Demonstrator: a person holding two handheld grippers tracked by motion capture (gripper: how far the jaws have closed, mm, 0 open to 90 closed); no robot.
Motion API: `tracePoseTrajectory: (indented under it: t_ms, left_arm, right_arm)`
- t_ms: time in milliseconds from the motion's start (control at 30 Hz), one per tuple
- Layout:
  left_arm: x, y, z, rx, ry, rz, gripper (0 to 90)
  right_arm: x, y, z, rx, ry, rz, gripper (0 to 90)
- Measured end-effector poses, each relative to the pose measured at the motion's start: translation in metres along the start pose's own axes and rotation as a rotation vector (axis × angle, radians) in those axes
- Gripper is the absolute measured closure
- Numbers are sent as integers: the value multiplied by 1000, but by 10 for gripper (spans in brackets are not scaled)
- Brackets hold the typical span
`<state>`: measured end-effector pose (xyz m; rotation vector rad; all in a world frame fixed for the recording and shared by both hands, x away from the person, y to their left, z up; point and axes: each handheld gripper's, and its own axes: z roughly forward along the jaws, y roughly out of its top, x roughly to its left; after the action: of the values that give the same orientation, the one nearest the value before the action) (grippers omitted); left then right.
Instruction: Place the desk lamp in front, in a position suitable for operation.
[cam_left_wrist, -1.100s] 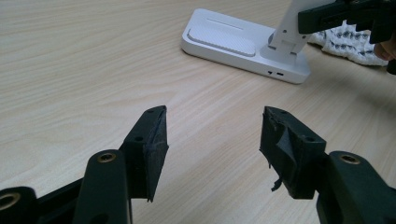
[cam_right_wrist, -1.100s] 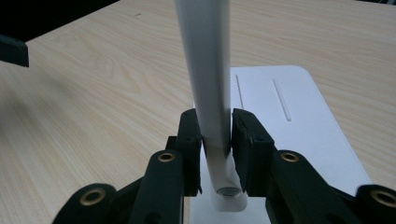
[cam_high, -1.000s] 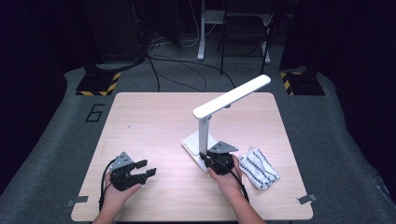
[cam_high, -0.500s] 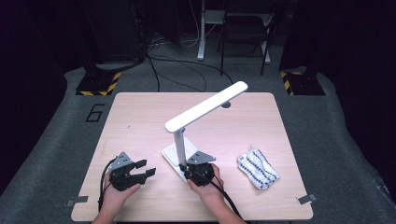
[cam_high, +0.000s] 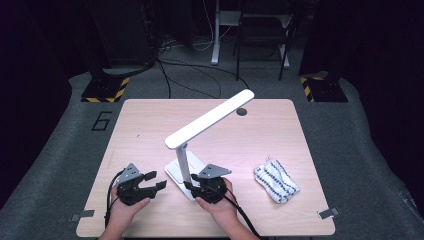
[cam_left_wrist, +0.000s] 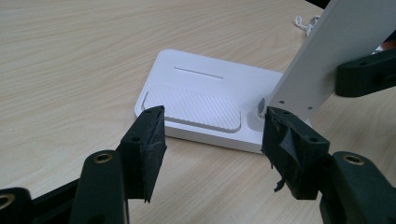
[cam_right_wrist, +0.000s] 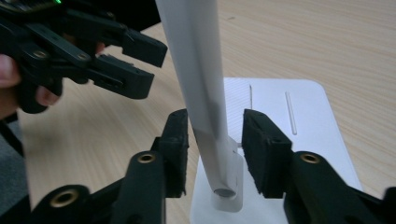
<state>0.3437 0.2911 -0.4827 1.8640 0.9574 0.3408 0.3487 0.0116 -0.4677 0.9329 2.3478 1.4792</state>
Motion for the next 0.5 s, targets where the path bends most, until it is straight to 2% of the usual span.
tracePoseTrajectory:
  t_ms: [67,133,167,200,267,333,367,400,467,500]
  left_arm:
    - [-3,1,0,-3,-9,1,388]
    - [-8,4,0,6,-35,3,390]
    - [-14,8,0,9,-42,22,393]
    - [-14,8,0,9,-42,22,392]
    - [-21,12,-1,9,-54,32,391]
    - [-27,16,-2,16,-68,35,389]
    - [-32,20,-1,42,-99,40,379]
    - [-32,20,-1,42,-99,40,372]
    - [-39,25,0,62,-111,71,367]
    - [-43,27,1,59,-113,82,348]
  right_arm:
    - [-1,-1,-12,-23,12,-3,557]
    - [-3,-4,-24,-34,1,-10,534]
    - [-7,-7,-32,-40,-13,-25,522]
    - [-7,-7,-32,-40,-13,-25,522]
    - [-14,-15,-40,-36,-61,-56,498]
    - [-21,-25,-43,-22,-103,-55,490]
    - [-31,-36,-45,-18,-114,-8,481]
    - [-31,-36,-45,-18,-114,-8,481]
    - [-41,-43,-45,-2,-109,72,480]
    - [-48,-45,-44,1,-122,91,477]
